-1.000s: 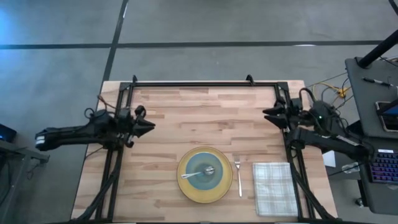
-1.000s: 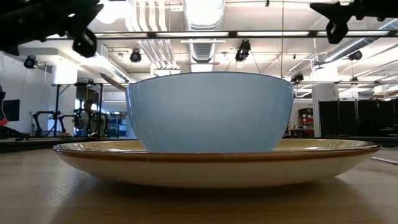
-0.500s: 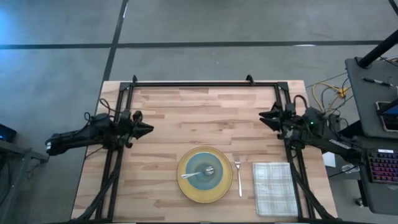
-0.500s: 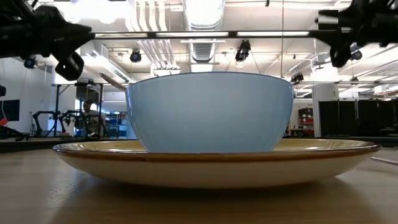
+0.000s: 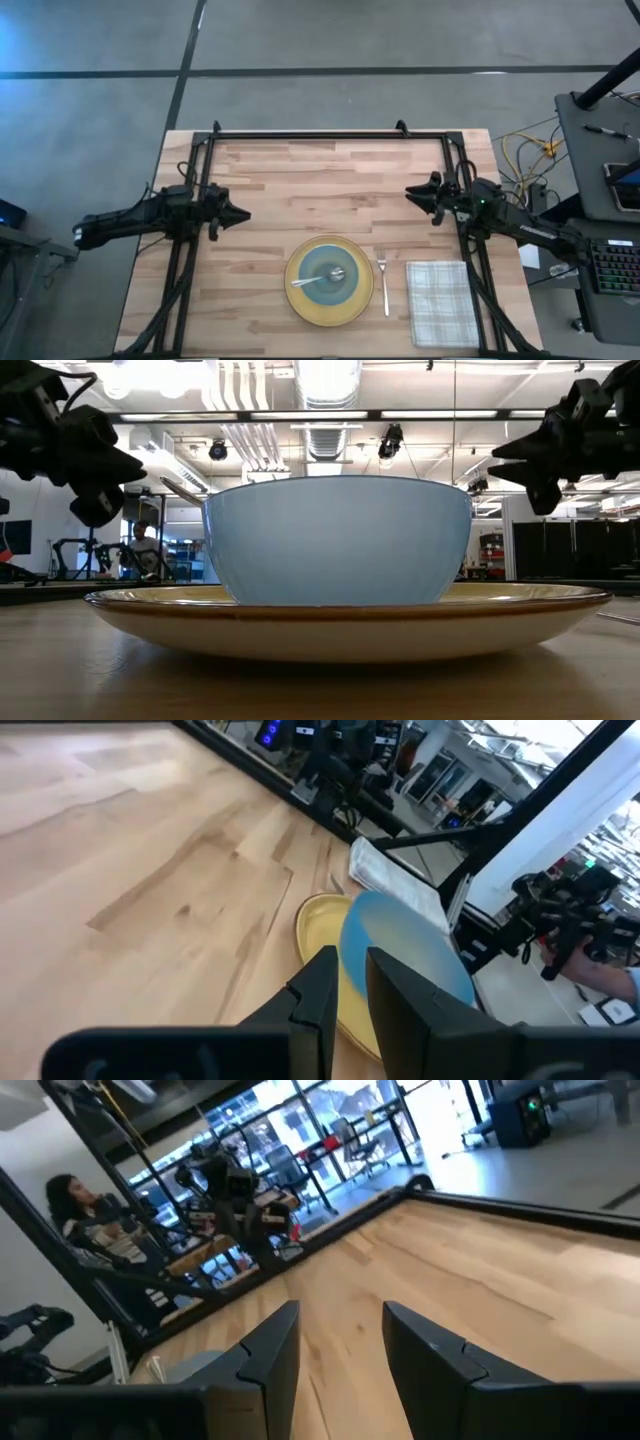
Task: Set table place
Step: Return to Home Position
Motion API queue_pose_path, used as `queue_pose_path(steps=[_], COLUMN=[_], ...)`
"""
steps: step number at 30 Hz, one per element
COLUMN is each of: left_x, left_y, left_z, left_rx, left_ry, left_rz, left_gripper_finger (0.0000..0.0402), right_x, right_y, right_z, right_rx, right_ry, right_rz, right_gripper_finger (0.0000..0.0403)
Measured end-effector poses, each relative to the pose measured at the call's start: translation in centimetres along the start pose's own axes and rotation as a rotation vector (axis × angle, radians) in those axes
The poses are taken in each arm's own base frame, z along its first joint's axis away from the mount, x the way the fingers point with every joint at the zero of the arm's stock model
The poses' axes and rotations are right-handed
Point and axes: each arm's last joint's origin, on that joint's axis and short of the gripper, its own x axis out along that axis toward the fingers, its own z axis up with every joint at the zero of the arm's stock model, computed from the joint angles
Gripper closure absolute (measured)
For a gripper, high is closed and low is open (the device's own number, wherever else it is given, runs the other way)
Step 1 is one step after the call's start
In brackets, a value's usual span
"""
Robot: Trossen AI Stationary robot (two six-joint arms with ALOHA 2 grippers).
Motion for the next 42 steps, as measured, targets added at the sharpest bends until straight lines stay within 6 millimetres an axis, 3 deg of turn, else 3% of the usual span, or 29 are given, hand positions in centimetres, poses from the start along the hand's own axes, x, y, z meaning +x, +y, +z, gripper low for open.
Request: queue_pose_path(steps=[42], left_x=[0.46], left_y=[0.28], left_z=[-0.28], left_rx=[-0.011], left_ry=[0.051], left_rz=[0.036], left_gripper_finger=[0.036], right_x=[0.08], right_y=[0.05], right_z=[0.11], right_rx=[-0.007], right_ry=[0.002], right_rz=[0.002], right_gripper_finger=[0.0266])
